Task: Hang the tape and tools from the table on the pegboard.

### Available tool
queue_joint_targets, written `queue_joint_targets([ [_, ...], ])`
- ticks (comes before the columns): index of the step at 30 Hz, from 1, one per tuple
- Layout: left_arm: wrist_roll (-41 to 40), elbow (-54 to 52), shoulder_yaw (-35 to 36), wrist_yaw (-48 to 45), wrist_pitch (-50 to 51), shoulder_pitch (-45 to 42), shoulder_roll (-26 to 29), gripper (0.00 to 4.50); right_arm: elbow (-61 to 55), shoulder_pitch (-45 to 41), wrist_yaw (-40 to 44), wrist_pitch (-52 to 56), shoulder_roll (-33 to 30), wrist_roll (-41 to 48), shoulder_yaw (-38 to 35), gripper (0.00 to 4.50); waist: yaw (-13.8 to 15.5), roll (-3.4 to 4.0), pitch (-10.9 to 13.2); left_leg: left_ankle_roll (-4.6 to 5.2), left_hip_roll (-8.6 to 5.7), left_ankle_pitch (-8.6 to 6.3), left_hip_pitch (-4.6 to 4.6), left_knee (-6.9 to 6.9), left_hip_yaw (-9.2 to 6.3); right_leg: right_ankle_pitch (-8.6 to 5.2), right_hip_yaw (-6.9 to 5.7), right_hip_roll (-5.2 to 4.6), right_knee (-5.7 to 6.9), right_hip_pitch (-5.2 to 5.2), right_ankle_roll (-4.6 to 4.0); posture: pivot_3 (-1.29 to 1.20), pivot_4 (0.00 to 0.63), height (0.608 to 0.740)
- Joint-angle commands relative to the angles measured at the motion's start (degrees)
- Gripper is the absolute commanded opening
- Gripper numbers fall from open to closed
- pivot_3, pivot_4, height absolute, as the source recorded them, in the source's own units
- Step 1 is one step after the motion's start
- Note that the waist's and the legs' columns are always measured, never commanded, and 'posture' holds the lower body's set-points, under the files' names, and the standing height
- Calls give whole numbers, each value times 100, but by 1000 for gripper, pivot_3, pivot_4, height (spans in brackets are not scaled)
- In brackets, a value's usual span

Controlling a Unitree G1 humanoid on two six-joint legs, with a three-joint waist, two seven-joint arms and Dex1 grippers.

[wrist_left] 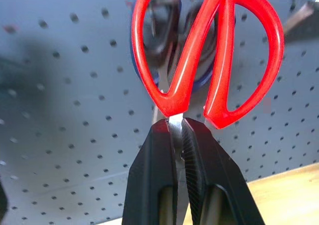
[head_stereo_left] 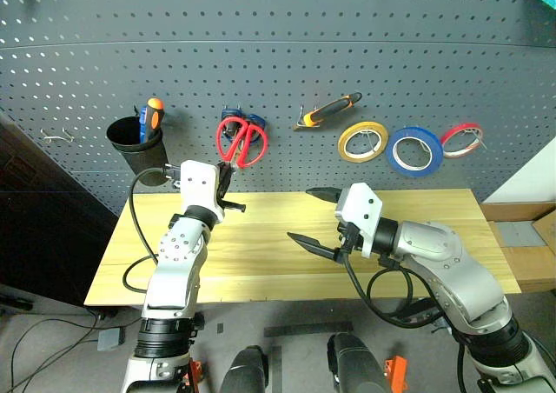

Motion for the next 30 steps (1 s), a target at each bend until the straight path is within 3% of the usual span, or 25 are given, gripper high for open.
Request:
queue_joint_targets([
  [1, -129, -71, -88, -174, -159, -91, -57, 707, -153, -120, -46, -72, 54, -40, -1, 4500, -16, 0, 0, 0, 0, 0, 0, 1, 0, 0, 0, 0, 0, 1, 1, -233, 174, 740],
  [11, -349, -773, 68, -232, 442, 588, -41, 3717, -253, -24, -50, 66, 32, -69, 18, 4500, -118, 0, 0, 0, 1, 0, 1, 1, 1, -1, 4, 0, 2, 0, 6, -212, 211, 740],
  [17, -422, -1346, 784, -127, 1391, 1718, 368, 3717, -269, 61, 8, 1100, -205, 42, 195, 4500, -174, -1, 2, 1, 5, 0, 4, -3, -1, -4, 4, 3, 7, -3, 3, -176, 224, 740],
  [19, -507, -1249, 850, -257, 1880, 1823, 574, 4062, -192, -48, -132, 1669, -99, 196, 134, 4500, -159, -1, 3, 2, 4, 1, 5, 1, -7, -4, 0, 3, 12, -1, 1, -165, 227, 740],
  [21, -720, -1073, 928, -421, 2468, 1784, 730, 4471, -156, -278, -240, 2158, 148, 451, -10, 4500, -115, -3, 6, 6, 3, 3, 6, 3, -10, -1, -3, 4, 15, 0, -3, -156, 241, 740],
  [23, -967, -909, 922, -717, 3045, 1717, 921, 4471, -154, -509, -336, 2549, 372, 616, -69, 4500, -96, 0, 33, 12, 3, 7, 8, 4, -13, 0, -4, 4, 18, 0, -11, -154, 256, 740],
  [30, -800, -169, 1067, -538, 3231, 1095, 1315, 4471, 146, -939, -881, 3034, 980, 509, 294, 4500, -70, -6, 84, 16, 6, 9, 0, -6, -27, 0, -16, 10, 13, -6, -12, -154, 275, 740],
])
